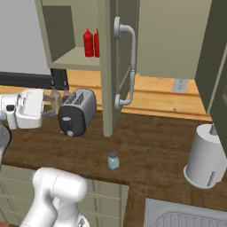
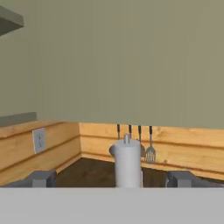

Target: Put the shaker and condiment bottle from the counter next to their counterparts in the cabinet.

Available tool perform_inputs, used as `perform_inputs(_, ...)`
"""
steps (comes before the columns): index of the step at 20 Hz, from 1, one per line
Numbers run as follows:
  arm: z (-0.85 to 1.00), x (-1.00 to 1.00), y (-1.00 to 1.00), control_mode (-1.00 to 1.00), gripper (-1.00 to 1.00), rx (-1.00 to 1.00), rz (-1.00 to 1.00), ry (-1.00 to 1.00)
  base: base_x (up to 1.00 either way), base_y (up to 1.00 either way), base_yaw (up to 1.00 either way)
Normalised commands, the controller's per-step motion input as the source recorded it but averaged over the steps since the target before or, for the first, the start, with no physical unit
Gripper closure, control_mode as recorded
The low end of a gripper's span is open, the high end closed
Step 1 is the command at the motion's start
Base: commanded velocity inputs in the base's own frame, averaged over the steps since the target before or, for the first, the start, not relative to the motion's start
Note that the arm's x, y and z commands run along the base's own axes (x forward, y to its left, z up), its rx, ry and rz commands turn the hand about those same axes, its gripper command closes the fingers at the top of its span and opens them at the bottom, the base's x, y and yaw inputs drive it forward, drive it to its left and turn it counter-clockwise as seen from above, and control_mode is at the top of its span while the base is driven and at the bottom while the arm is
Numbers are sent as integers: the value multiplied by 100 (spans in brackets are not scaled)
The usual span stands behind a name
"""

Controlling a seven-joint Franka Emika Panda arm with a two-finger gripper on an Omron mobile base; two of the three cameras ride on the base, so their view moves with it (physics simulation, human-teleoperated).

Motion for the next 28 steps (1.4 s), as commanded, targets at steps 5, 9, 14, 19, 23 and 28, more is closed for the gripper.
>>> perform_inputs(5,-44,-59,-37,-100,-100,0,-33,-3,0,0,0)
perform_inputs(9,-45,-46,-60,-100,-100,0,-29,-9,0,0,0)
perform_inputs(14,-39,-33,-68,-100,-100,0,-24,-6,0,0,0)
perform_inputs(19,-24,-27,-29,-100,-100,0,-12,-6,0,0,0)
perform_inputs(23,-16,0,0,-100,-100,0,0,0,0,0,0)
perform_inputs(28,-62,0,0,-100,-100,0,0,0,0,0,0)
